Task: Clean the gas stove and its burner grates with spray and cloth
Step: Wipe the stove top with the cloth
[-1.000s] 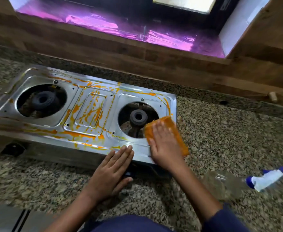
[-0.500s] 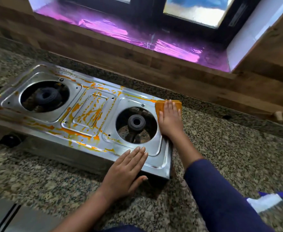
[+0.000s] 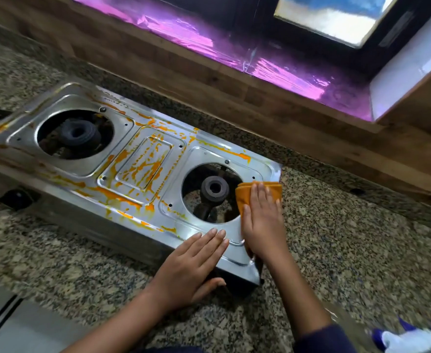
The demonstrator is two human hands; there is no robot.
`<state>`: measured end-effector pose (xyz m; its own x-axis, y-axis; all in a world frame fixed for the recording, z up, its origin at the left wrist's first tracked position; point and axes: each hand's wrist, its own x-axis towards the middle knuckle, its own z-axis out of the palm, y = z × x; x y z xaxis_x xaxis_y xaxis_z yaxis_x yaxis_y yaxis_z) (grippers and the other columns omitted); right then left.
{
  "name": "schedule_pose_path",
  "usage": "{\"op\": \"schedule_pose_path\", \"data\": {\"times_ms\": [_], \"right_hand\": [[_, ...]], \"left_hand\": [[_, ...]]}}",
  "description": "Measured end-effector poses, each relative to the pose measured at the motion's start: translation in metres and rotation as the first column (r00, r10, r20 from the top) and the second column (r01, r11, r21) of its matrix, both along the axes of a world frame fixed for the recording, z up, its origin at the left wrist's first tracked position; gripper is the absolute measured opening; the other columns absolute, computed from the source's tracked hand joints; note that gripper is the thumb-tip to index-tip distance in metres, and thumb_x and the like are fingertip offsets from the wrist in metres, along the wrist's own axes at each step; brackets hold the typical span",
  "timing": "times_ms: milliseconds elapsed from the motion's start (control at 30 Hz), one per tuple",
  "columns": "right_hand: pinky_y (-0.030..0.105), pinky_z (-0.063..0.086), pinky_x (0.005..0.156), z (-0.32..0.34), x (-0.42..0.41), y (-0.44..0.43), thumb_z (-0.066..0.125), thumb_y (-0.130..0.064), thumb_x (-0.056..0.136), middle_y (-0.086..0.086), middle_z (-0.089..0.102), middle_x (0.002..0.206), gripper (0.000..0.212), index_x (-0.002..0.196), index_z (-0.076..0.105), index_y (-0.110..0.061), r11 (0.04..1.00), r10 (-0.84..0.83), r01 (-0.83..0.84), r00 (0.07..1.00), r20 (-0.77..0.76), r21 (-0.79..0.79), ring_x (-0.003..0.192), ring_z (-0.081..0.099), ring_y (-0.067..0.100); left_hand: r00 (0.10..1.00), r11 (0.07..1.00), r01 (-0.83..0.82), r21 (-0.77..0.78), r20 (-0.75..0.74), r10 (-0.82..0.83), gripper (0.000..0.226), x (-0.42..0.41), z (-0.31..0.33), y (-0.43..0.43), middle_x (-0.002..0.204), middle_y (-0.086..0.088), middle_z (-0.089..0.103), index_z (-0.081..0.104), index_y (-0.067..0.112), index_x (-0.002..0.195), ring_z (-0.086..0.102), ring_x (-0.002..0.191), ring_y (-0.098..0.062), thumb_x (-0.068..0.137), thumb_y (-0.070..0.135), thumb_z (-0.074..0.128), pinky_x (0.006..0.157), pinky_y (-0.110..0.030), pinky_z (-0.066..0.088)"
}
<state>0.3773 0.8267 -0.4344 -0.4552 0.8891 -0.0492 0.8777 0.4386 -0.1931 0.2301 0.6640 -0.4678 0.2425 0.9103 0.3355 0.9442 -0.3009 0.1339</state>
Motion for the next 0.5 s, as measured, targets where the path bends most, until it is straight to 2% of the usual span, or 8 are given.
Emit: {"op": "schedule_pose_path", "data": {"times_ms": [133,200,367,500], "right_hand": [[0.039,0.000,0.122,-0.002,-0.021,0.083,0.016,-0.040,0.102,0.005,0.003,0.164,0.061,0.156,0.007,-0.012,0.997,-0.079,0.079,0.997,0.017,0.013,0.151,0.001,0.018],[0.039,0.001,0.122,0.000,-0.031,0.117,0.021,-0.037,0.104,0.005,0.004,0.164,0.059,0.156,0.009,-0.011,0.998,-0.062,0.061,0.997,0.044,0.018,0.151,0.003,0.018],[0.037,0.007,0.121,0.009,-0.083,0.143,0.026,-0.036,0.105,0.006,0.019,0.162,0.056,0.154,0.020,-0.012,0.988,0.157,-0.157,0.986,0.061,-0.006,0.150,0.014,0.020],[0.038,0.005,0.121,0.012,-0.145,0.137,0.026,-0.036,0.105,0.005,0.014,0.163,0.057,0.155,0.015,-0.012,0.949,0.313,-0.311,0.948,0.047,-0.051,0.151,0.009,0.019]], "left_hand": [[1.000,1.000,0.007,-0.010,-0.005,-0.007,0.068,-0.001,0.001,0.000,0.155,-0.010,0.036,0.042,0.008,0.146,0.029,0.146,-0.023,0.098,0.056,0.042,0.114,-0.040,0.030],[1.000,1.000,0.007,-0.014,-0.013,-0.007,0.068,-0.001,0.001,0.000,0.155,-0.010,0.035,0.042,0.008,0.146,0.029,0.146,-0.023,0.098,0.056,0.041,0.113,-0.040,0.030],[1.000,1.000,0.005,-0.020,-0.028,-0.006,0.068,-0.002,0.000,0.000,0.156,-0.010,0.034,0.041,0.009,0.146,0.028,0.146,-0.023,0.098,0.056,0.040,0.112,-0.039,0.030],[0.999,1.000,0.001,-0.015,-0.048,-0.002,0.068,-0.002,-0.002,-0.001,0.156,-0.009,0.034,0.041,0.009,0.147,0.028,0.146,-0.023,0.098,0.056,0.040,0.113,-0.039,0.030]]}}
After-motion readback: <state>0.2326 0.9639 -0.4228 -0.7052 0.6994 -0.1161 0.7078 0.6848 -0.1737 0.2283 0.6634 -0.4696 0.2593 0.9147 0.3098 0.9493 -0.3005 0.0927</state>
